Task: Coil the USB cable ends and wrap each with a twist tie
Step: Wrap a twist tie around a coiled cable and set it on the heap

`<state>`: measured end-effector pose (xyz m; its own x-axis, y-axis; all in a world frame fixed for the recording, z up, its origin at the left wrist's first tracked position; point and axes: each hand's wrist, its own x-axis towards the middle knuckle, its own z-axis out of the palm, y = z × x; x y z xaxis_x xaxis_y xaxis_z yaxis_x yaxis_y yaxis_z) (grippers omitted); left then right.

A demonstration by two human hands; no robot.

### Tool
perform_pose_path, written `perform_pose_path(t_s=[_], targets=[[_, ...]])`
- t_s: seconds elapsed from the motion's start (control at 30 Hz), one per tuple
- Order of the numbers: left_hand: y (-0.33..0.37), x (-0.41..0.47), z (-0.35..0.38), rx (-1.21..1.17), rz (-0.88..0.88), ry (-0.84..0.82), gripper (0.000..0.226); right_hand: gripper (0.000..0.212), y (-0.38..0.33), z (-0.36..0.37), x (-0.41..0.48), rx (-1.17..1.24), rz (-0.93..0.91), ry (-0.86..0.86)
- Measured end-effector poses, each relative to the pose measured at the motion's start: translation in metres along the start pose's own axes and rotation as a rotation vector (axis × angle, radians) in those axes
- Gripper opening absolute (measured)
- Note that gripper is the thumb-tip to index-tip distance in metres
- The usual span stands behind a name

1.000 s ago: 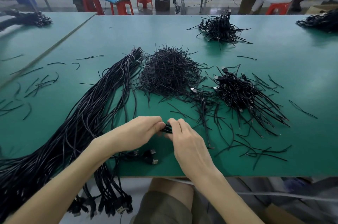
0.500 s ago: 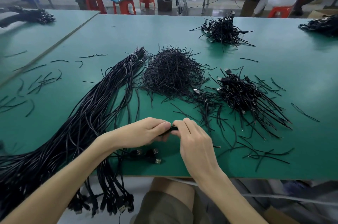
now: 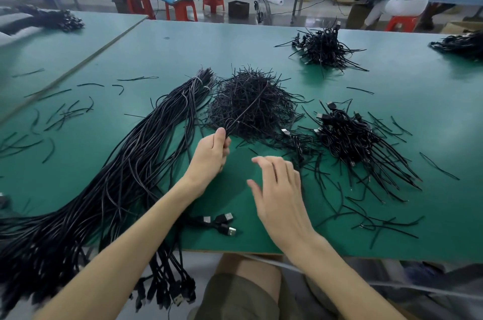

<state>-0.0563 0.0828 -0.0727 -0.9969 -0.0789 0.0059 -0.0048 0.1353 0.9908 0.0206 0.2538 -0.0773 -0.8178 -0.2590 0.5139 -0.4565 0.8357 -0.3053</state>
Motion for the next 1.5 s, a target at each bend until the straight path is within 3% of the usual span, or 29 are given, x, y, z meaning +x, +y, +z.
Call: perform_pose_path(t_s=[0.17,0.33,0.53,0.83,1.03,1.27,1.5], targets=[[-0.003,0.001,-0.003,-0.100,0.009,0.034,0.042,0.030,0.005,-0.002,0.070,0.230,0.275,-0.075],[-0.003,-0.001,-0.005,-0.110,0.018,0.042,0.041,0.037,0.002,0.017,0.128,0.181,0.420,-0.168],[-0.003,-0.002,-0.004,-0.093,0.023,0.037,0.042,0.022,0.006,0.039,0.130,0.116,0.460,-0.163],[-0.002,-0.003,-0.002,-0.046,0.032,0.034,0.043,0.023,0.018,0.044,0.119,0.158,0.465,-0.175],[-0.003,-0.003,-0.002,-0.003,0.035,0.034,0.042,0.018,0.020,0.040,0.112,0.350,0.469,-0.087],[-0.006,-0.001,-0.002,-0.022,0.047,0.050,0.042,0.020,0.001,0.036,0.074,0.827,0.570,0.059],[-0.008,-0.002,-0.001,0.042,0.056,0.025,0.043,0.021,-0.008,0.033,0.058,1.047,0.488,0.162]])
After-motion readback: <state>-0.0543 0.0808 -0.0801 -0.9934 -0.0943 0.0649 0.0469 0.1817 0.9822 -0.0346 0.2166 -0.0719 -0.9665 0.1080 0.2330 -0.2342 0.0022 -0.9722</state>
